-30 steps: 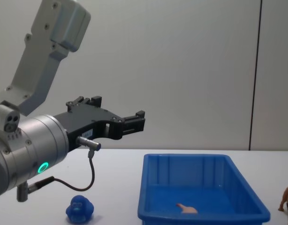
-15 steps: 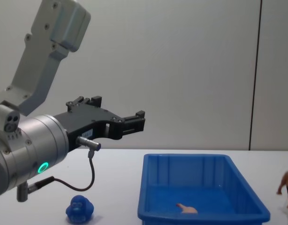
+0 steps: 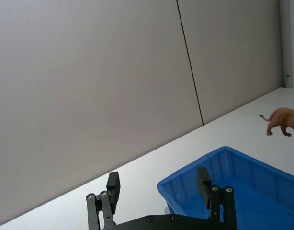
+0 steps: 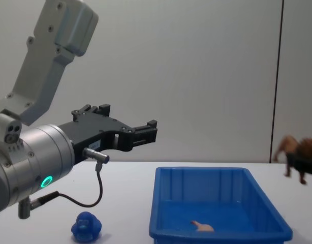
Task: Pick up the two dolls from the table and place them into the box.
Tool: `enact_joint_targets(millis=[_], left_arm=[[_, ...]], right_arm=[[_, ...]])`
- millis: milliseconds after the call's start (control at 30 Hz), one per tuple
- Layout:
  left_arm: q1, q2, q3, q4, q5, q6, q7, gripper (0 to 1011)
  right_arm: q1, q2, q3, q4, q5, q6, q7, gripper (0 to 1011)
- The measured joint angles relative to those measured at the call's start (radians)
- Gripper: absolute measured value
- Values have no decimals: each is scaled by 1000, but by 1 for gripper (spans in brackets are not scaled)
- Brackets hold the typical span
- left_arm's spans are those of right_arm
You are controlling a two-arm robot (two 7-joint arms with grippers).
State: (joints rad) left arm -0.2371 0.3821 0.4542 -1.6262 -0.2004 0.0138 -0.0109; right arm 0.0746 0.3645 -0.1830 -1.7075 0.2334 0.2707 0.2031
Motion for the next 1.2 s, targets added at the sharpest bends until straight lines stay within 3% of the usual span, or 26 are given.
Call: enact_joint_targets(millis=[267,533,867,900,1200], left_arm=[[0,0,0,0,0,0,0,1003],[0,0,0,0,0,0,0,1003],[0,0,0,0,0,0,0,1003],[0,0,0,0,0,0,0,1003],[0,0,0,0,0,0,0,1003]], right_arm=[[57,-30,-23,-19,-25,28,85,430],[126,-71,-49,25,-57,90,141,443],[185,-106,-68,89,-93,135,163,712],[189,-108,-69,95,-95,136,164,778],[193,-100,-60,102,-91,108,159,1001]])
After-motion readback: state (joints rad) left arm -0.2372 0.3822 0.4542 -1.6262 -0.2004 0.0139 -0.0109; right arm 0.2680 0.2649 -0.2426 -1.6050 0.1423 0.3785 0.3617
